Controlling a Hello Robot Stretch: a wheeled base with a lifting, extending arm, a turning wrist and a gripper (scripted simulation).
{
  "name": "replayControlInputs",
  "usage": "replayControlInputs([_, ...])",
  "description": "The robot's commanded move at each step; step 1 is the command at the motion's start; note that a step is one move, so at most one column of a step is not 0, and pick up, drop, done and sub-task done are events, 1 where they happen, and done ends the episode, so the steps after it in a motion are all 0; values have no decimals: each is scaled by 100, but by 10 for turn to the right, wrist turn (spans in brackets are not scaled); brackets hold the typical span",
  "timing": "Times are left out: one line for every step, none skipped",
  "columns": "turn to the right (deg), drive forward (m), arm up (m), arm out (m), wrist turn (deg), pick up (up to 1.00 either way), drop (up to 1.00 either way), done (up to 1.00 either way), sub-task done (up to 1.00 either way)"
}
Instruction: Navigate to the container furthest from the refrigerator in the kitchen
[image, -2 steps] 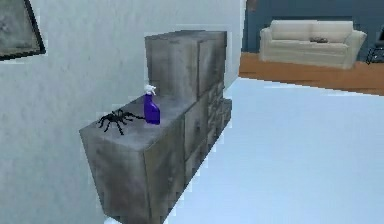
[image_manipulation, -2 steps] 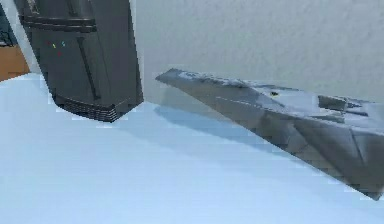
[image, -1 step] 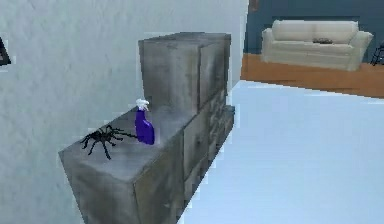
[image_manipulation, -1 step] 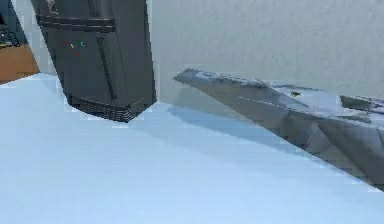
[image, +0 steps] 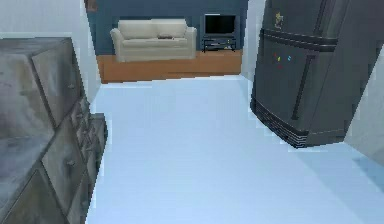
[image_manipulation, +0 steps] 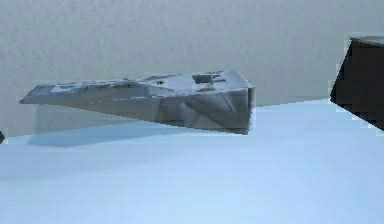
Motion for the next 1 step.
replayControlInputs([0, 15, 0, 0, 0, 0, 0, 0, 0])
